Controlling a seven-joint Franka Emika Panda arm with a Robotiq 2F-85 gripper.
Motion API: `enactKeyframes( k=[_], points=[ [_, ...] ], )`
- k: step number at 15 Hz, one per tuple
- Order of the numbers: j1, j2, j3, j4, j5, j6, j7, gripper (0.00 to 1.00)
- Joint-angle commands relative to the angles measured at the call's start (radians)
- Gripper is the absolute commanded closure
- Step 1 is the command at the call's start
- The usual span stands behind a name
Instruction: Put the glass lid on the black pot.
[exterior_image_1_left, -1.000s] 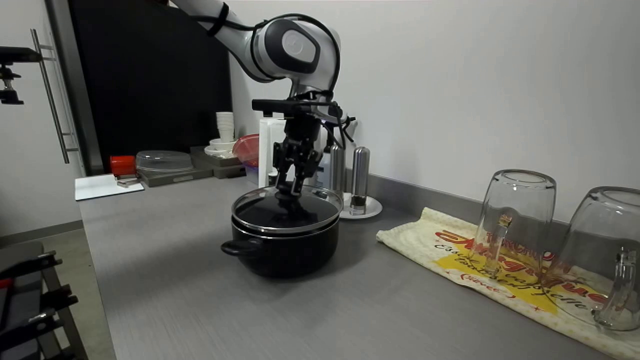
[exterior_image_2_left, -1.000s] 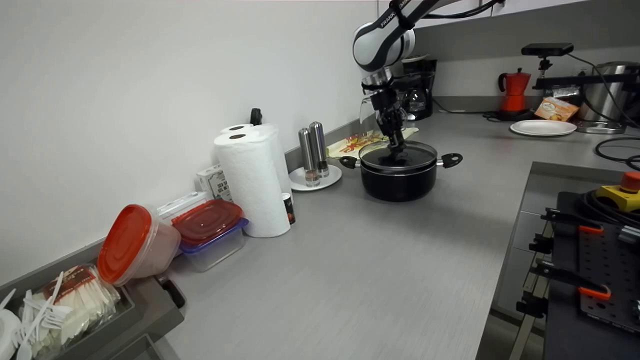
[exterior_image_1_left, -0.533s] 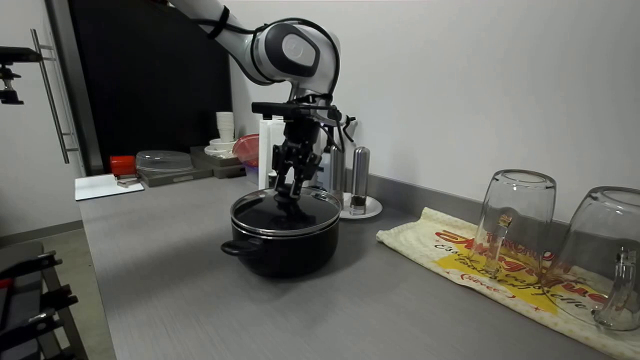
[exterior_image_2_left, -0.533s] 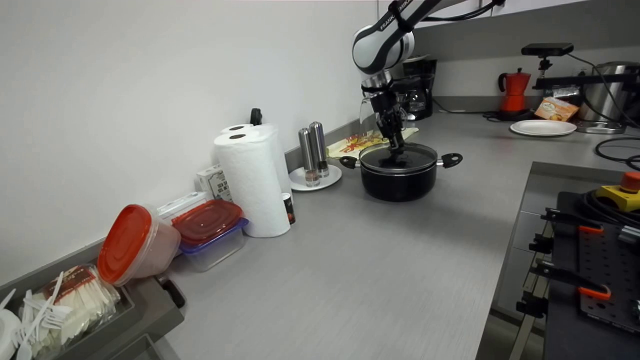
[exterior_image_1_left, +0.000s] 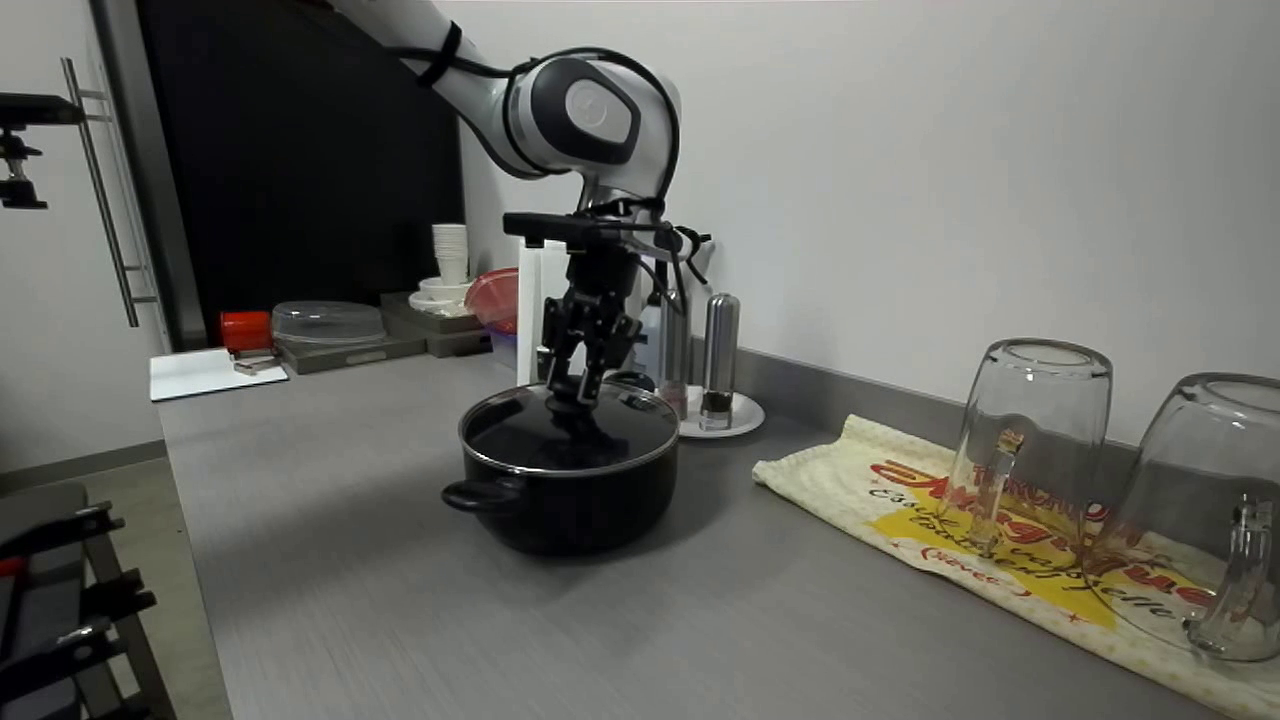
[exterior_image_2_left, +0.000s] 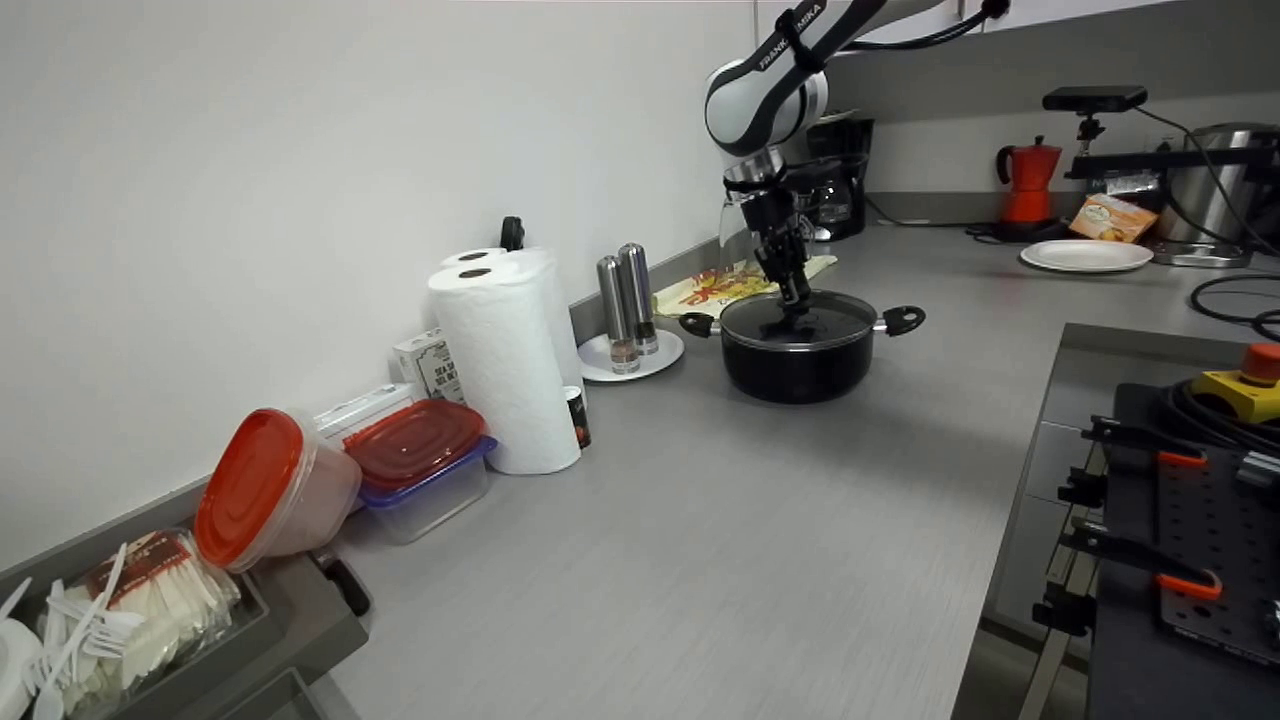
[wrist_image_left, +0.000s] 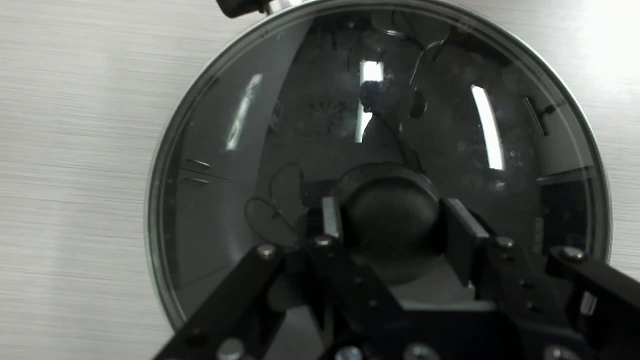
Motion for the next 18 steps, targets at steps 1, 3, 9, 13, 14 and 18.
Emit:
enactKeyframes(
  k=[1,3,9,13,14,18],
  points=[
    [0.01,0.005,-0.005,0.018,0.005,-0.013,0.007,0.74],
    [0.011,0.008,-0.005,0.017,0.005,-0.012,0.007,0.74],
    [0.006,0.004,-0.006,0.004,0.003,-0.002,-0.003,0.49],
    [0.003,-0.012,0.001,-0.041,0.016,0.002,-0.008,0.18],
    [0.005,0.004,-0.006,-0.008,0.003,-0.002,-0.003,0.36],
    [0.006,0.004,-0.006,-0.024,0.003,-0.002,-0.003,0.18]
  ],
)
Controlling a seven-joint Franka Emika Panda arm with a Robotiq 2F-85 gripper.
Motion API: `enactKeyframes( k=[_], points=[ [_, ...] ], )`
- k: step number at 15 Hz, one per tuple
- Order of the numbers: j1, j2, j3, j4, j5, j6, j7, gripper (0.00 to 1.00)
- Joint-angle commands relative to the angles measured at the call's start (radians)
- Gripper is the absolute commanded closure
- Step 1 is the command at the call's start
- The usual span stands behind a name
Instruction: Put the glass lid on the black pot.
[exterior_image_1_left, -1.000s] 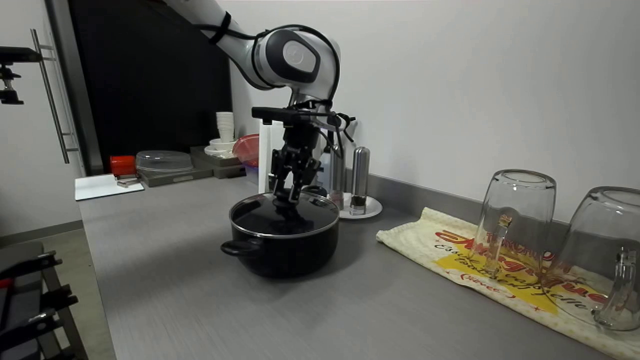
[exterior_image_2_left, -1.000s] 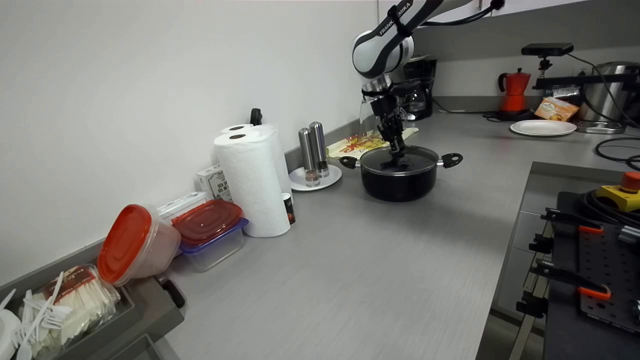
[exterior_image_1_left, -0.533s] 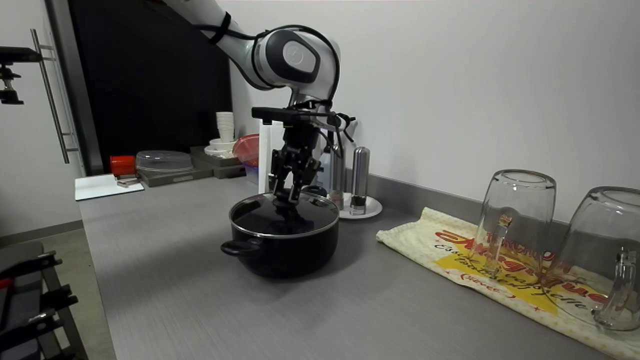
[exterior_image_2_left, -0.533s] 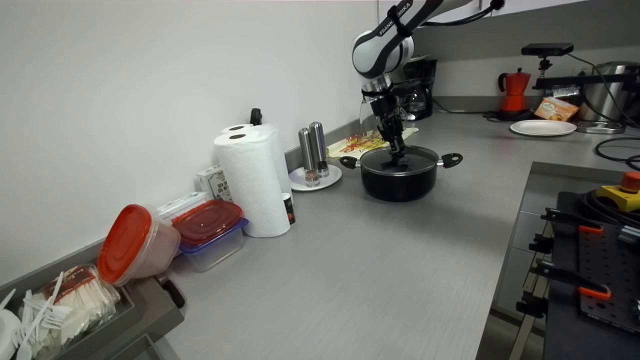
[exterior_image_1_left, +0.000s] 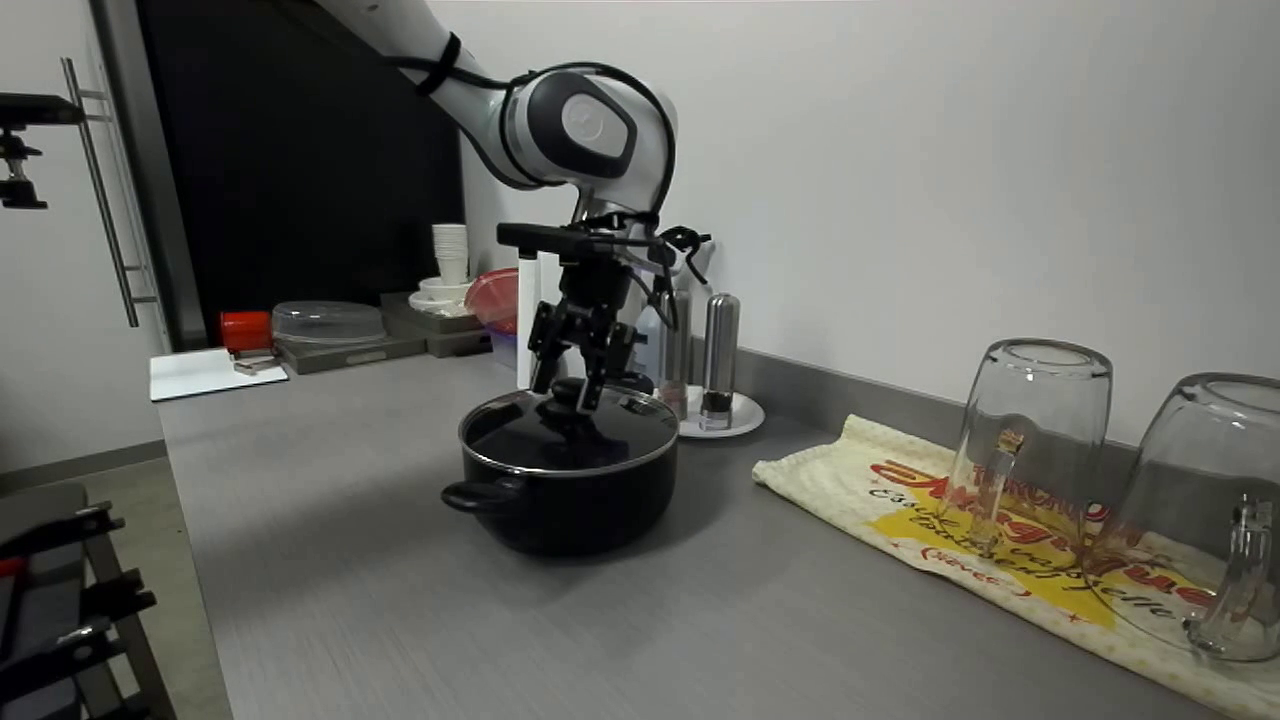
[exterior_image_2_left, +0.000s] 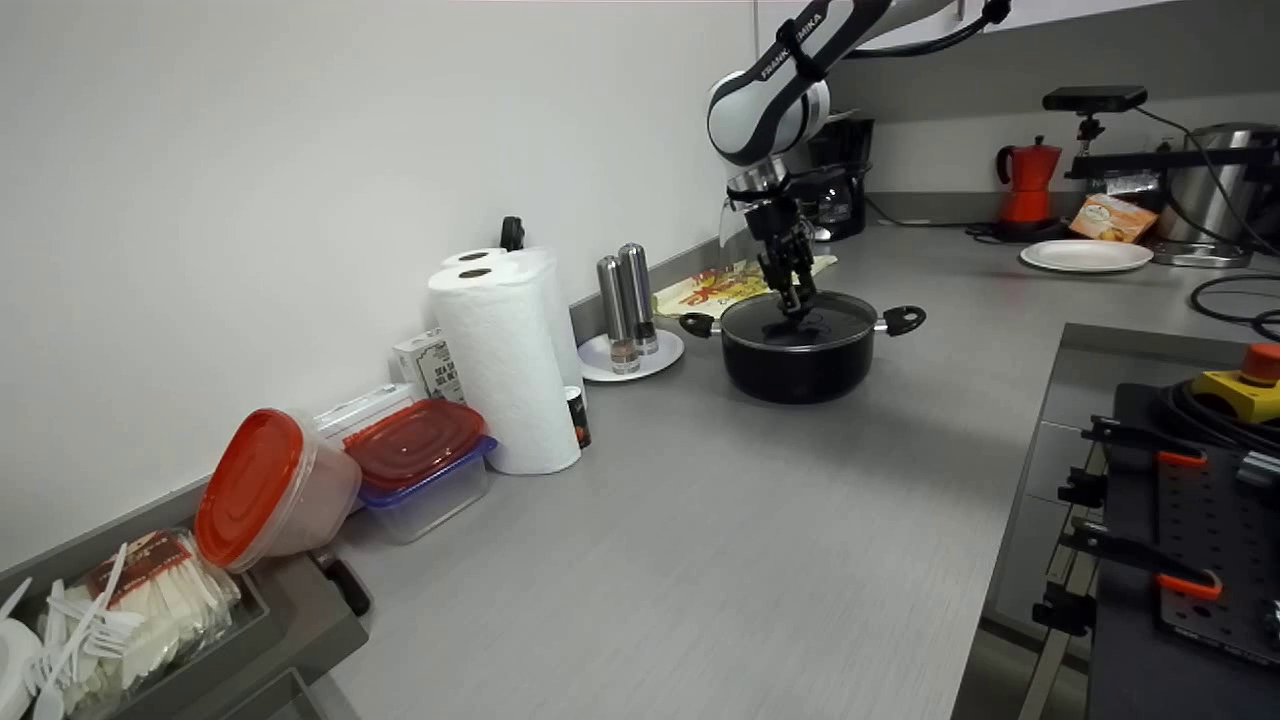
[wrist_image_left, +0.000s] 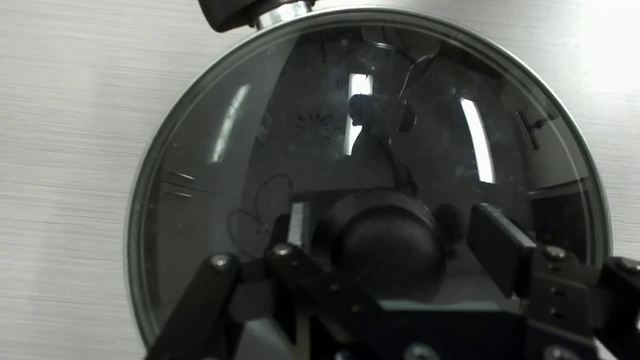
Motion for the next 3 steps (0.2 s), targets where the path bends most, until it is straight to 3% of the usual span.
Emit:
enactKeyframes(
  k=[1,3],
  points=[
    [0.005,0.001,-0.006,0.002,0.004,-0.002,-0.003,0.18],
    [0.005,0.001,-0.006,0.002,0.004,-0.002,-0.003,0.18]
  ],
)
